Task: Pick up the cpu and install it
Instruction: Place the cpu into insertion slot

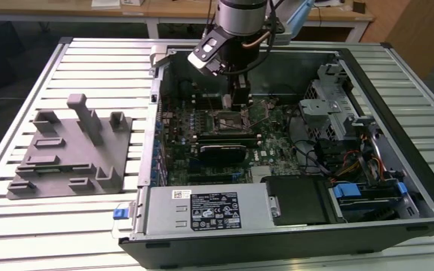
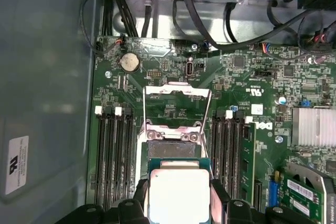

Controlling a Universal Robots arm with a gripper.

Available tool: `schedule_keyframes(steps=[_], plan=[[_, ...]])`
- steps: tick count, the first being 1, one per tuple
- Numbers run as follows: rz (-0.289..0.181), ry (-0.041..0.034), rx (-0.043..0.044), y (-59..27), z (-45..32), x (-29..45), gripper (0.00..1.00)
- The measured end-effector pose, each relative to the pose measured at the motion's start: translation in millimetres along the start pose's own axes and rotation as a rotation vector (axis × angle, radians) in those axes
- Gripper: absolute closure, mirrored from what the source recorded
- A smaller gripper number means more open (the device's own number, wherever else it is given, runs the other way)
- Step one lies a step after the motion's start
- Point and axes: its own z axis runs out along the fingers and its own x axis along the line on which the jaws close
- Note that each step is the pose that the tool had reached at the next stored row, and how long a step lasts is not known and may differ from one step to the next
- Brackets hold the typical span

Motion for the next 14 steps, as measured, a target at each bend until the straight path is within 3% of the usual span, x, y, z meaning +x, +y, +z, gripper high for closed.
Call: schedule_keyframes(steps=[14], plan=[[0.0, 0.0, 0.0, -0.7, 21.0, 0.4, 0.46]])
